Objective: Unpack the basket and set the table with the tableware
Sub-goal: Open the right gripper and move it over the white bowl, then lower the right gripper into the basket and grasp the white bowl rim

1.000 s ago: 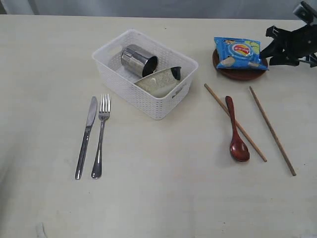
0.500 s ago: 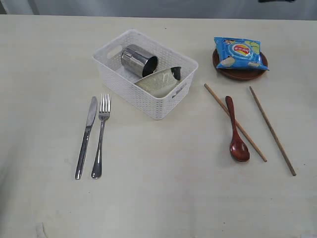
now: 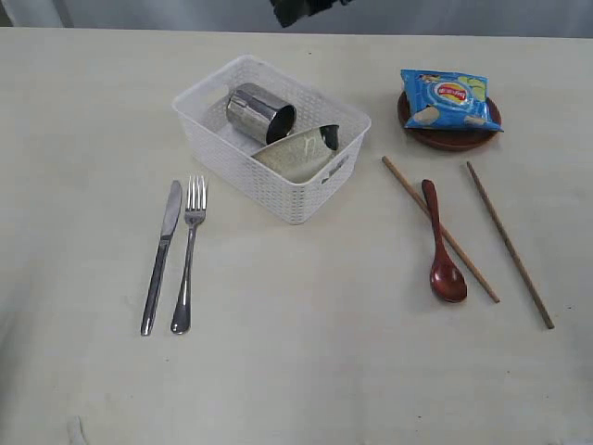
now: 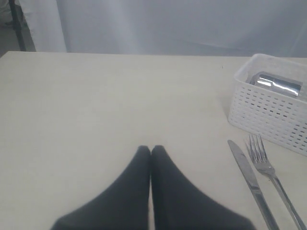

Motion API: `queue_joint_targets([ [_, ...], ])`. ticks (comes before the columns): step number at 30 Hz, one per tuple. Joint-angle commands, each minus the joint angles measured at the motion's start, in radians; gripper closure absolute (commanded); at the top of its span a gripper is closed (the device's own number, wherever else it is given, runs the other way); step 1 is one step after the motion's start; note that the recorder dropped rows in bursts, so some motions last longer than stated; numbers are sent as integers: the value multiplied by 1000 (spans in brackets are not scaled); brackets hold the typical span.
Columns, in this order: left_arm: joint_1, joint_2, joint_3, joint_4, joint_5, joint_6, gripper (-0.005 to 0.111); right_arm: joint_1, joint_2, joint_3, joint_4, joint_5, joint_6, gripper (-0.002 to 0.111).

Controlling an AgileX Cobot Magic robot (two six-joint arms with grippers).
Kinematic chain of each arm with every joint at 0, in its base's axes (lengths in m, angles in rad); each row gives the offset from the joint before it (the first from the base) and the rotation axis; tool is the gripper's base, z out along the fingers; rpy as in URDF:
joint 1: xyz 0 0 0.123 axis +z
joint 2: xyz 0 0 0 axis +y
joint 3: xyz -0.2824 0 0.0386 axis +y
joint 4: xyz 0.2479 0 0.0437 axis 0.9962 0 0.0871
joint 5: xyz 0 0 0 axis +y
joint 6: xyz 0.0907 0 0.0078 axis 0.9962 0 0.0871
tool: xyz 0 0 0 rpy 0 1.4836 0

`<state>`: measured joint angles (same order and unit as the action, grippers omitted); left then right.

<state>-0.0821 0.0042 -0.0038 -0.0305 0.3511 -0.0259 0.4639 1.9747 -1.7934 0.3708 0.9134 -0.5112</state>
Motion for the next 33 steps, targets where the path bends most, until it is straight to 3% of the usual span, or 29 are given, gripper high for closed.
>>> queue_joint_targets([
  [1,3,-4,4,0,-9,3,107,9,31,-88,-49,238,-65,70],
  [8,3,-4,4,0,-9,3,107,22,35,-109,-60,308,-253,69],
  [14,3,-4,4,0,-9,3,107,80,67,-109,-133,308,-265,52],
  [33,3,-4,4,0,-9,3,107,122,121,-111,-239,308,-222,52],
])
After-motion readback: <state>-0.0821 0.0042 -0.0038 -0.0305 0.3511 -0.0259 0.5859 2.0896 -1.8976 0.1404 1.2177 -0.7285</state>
